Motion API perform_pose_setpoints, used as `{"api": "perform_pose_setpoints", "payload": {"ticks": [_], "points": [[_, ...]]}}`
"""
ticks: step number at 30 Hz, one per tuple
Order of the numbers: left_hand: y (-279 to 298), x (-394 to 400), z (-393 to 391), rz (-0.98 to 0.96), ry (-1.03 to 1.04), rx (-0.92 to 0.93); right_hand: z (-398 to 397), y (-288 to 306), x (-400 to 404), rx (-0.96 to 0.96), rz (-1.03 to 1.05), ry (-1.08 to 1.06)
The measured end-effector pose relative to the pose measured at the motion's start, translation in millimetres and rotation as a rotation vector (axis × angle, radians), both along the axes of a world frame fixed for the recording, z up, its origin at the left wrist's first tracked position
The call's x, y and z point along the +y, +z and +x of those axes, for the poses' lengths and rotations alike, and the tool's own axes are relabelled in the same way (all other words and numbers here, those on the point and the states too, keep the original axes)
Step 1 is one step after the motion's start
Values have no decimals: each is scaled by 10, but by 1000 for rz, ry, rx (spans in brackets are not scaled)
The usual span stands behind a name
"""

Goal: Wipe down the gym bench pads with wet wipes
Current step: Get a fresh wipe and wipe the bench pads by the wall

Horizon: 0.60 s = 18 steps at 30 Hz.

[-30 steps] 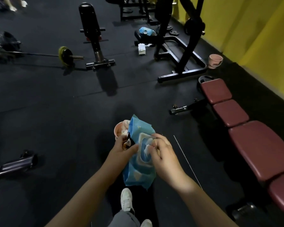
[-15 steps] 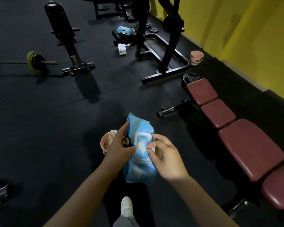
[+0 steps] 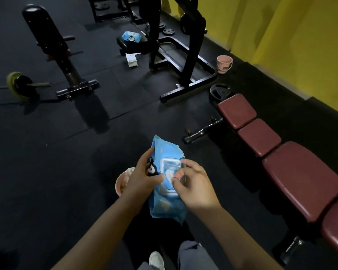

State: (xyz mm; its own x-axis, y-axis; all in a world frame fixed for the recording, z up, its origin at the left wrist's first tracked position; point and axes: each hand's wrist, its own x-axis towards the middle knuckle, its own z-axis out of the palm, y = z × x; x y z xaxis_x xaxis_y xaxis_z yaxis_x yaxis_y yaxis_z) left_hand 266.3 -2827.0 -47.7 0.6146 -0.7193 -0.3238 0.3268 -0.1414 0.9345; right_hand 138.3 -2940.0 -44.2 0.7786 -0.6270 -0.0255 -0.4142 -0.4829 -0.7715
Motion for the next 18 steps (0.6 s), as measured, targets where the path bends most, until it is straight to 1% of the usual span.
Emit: {"api": "perform_pose_setpoints", "payload": {"ticks": [4, 6, 9, 12, 15, 18], "points": [[-80, -305, 113, 7, -12, 1, 110, -30, -281, 14, -14, 30], [-118, -476, 163, 22, -13, -6, 161, -26, -468, -13, 31, 27], [-109, -755, 230, 91, 12, -14, 264, -4, -789, -91, 176, 11], [-43, -1047, 283, 163, 23, -82, 382, 40, -1120, -157, 314, -3], [3, -1305, 286, 175, 11, -127, 485, 85, -1426, -196, 446, -2], [7, -1479, 279, 174, 80, -121, 542, 115, -1652, -209, 626, 32]]}}
